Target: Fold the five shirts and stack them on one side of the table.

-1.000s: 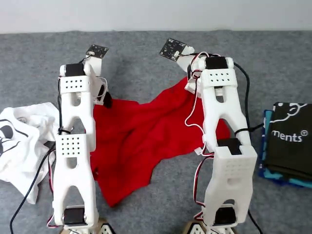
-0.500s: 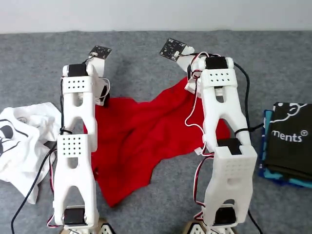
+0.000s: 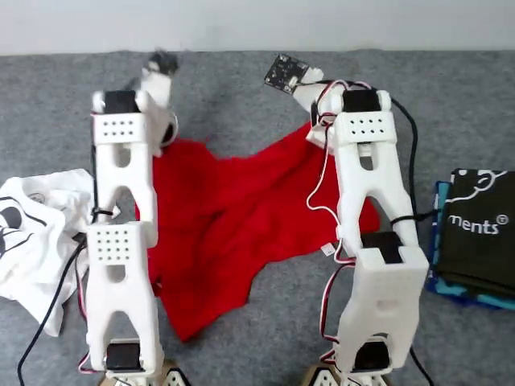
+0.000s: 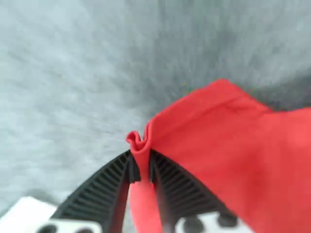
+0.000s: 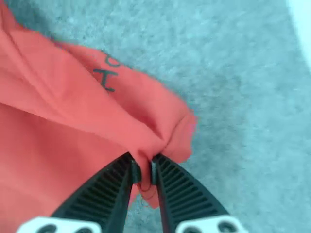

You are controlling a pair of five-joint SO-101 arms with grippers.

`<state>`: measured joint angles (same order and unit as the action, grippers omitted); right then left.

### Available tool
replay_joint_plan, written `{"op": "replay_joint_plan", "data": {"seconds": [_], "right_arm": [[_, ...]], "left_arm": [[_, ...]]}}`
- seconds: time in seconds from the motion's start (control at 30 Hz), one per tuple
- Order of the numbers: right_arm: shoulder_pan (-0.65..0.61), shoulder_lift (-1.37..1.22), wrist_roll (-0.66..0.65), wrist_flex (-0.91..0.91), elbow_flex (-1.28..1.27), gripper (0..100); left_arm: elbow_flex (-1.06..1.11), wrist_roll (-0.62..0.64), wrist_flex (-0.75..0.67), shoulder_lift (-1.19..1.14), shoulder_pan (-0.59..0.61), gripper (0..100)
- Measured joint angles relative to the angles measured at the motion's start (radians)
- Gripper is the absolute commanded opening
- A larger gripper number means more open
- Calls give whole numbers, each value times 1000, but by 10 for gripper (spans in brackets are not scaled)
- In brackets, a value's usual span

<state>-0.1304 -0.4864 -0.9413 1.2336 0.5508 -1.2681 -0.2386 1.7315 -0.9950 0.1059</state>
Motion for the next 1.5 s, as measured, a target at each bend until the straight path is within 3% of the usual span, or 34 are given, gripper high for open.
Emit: {"op": "replay_joint_plan", "data": {"seconds": [0.47, 0.77, 0.9, 1.13, 1.5], "right_arm": [[0, 387, -3, 115, 0, 9], [14, 704, 2, 138, 5, 9], [34, 821, 2, 141, 14, 9], [40, 1028, 2, 224, 14, 9], [58, 1333, 2, 370, 34, 10]], "left_arm": [[0, 0, -17, 658, 5, 13], [0, -2, -235, 948, -6, 13], [-2, -64, -302, 1059, -60, 13], [-3, -178, -262, 1203, -118, 13], [-18, -265, -178, 1412, -29, 13]]}}
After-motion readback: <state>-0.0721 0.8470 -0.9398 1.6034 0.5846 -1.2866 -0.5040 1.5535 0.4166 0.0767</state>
